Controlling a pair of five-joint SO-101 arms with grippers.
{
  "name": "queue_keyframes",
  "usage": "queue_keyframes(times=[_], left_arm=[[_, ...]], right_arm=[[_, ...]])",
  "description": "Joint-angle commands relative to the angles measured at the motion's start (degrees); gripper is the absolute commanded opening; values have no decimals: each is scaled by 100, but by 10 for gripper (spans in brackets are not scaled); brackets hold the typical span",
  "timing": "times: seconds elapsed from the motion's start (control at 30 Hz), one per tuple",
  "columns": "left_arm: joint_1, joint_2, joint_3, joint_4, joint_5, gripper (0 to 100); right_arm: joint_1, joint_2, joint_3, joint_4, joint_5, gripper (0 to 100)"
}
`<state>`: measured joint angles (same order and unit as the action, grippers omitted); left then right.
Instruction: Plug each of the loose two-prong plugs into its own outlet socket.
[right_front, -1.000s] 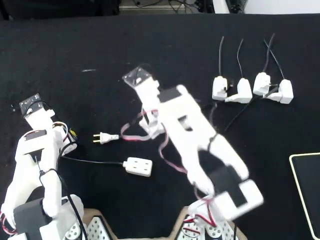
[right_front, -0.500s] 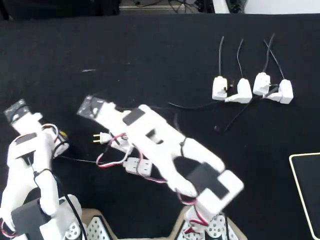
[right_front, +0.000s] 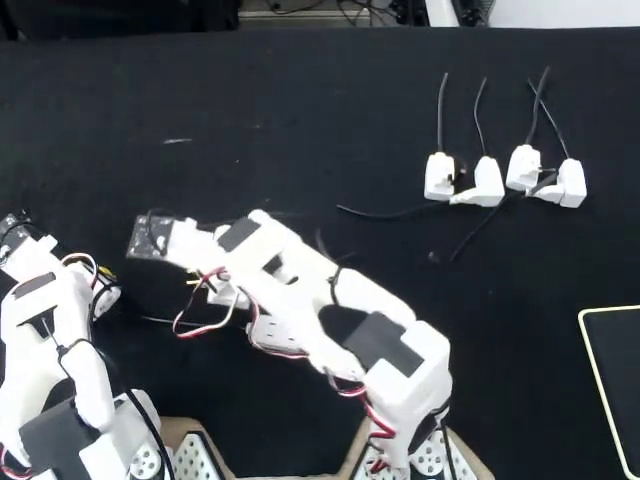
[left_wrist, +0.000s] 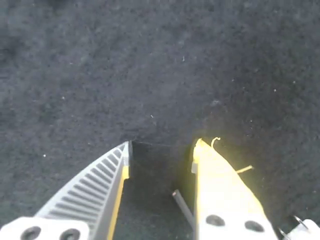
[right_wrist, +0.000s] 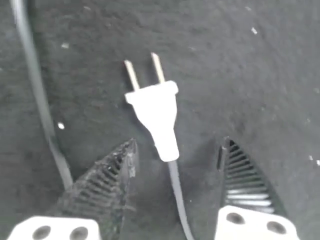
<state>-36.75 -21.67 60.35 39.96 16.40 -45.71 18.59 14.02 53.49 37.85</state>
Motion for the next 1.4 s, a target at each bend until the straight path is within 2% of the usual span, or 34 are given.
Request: queue_keyframes(times=[0.0, 0.17, 0.43, 0.5, 0.57, 0.6, 0.63, 0.7, 0.8, 0.97, 1.1, 1.27, 1.37], left_arm=[[-40, -79, -277, -44, 62, 205], [-31, -79, -277, -44, 62, 205], [-31, -79, -277, -44, 62, 205], [-31, -79, -277, -44, 62, 205], [-31, -79, -277, -44, 62, 205], [-31, -79, -277, -44, 62, 205], [-31, -79, -277, -44, 62, 205], [-22, -88, -277, -44, 62, 205], [-22, -88, -277, -44, 62, 205], [-22, -88, -277, -44, 62, 205], [-22, -88, -277, -53, 62, 205], [-13, -88, -277, -53, 62, 205], [-13, -88, -277, -26, 44, 205]], right_arm=[[-105, 84, -374, -273, 220, 252], [-18, 585, -374, -800, 325, 251], [9, 646, -532, -835, 448, 245], [9, 646, -532, -835, 519, 181], [26, 646, -532, -835, 422, 34], [62, 637, -541, -835, 299, 5], [132, 611, -541, -800, 141, 37], [246, 435, -488, -782, -202, 5], [527, -66, -242, -545, -589, 9], [809, -1402, 919, -378, -1160, 11], [870, -2000, 1921, -413, -1178, 12], [888, -1859, 2264, -1002, -1213, 17], [862, -1411, 2009, -1143, -1222, 91]])
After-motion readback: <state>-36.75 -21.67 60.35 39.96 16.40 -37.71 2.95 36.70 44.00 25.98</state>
